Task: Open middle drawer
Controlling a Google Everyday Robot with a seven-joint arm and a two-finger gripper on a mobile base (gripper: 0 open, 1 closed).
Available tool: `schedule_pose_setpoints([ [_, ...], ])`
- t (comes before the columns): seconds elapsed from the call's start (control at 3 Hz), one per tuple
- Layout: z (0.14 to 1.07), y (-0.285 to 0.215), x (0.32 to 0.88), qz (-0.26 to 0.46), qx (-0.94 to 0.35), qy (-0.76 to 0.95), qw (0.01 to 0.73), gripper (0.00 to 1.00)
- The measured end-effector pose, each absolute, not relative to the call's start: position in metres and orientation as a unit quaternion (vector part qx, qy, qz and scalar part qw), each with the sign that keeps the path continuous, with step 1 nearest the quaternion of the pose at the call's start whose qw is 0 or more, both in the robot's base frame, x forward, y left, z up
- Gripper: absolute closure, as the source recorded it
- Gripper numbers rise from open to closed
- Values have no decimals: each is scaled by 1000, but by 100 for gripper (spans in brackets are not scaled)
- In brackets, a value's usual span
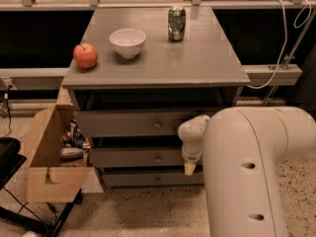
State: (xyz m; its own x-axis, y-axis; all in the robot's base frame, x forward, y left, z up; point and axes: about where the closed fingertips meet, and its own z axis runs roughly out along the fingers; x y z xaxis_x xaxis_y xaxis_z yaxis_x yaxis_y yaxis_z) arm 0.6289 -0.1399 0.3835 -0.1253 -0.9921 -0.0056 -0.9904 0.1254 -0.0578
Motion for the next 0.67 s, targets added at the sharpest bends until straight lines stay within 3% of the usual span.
schedule_pose_setpoints([
  [0.67,393,-140,629,-20,-661,750,21,86],
])
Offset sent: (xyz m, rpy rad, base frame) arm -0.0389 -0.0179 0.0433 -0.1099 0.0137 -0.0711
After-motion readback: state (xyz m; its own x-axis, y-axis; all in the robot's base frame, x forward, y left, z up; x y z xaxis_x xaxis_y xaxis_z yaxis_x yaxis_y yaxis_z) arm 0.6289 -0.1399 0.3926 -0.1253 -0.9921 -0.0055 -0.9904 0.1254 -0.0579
